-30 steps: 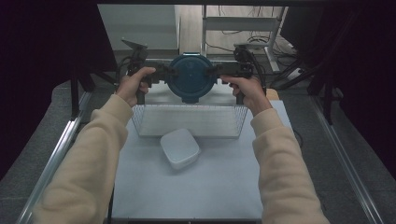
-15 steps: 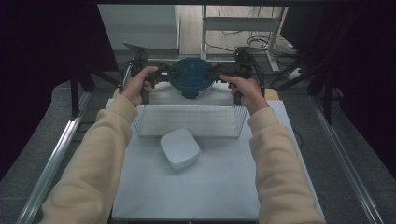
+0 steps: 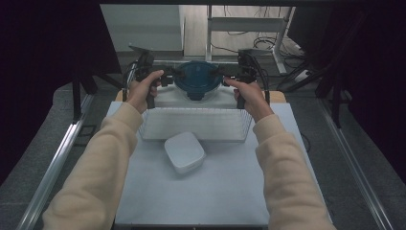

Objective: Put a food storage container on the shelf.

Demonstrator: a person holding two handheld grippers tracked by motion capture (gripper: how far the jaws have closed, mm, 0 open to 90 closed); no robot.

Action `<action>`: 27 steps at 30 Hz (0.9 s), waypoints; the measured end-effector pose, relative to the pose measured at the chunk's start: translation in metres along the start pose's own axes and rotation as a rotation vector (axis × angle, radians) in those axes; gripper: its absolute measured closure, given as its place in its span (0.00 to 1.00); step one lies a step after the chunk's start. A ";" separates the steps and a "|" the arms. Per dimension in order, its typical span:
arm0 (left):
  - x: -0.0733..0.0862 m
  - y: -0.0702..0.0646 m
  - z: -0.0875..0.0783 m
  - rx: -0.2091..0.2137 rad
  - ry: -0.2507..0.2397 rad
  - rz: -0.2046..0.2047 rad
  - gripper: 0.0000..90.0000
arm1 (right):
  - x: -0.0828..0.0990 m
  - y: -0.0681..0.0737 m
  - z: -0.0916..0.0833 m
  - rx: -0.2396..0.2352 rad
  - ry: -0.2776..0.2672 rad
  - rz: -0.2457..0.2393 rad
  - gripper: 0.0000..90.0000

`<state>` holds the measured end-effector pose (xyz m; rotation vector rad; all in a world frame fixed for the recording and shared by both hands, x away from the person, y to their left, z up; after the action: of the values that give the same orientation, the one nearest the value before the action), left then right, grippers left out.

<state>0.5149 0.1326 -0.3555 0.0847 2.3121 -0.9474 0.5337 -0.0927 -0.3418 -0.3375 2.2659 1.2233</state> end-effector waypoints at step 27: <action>0.131 -0.014 -0.086 -0.039 -0.125 0.318 0.23 | 0.110 0.042 -0.089 0.051 -0.070 -0.447 0.16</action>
<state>0.3605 0.1555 -0.3759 0.3561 2.1207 -0.7238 0.3939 -0.1394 -0.3353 -0.7237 2.0112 0.9265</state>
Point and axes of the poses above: each handheld gripper's, and its own axes: z roughly forward along the jaws, x roughly out of its underside, y roughly to its left, the point moved 6 cm from there along z, roughly forward along the jaws, and after that the axes turned 9 degrees about -x, right-handed, at the moved point
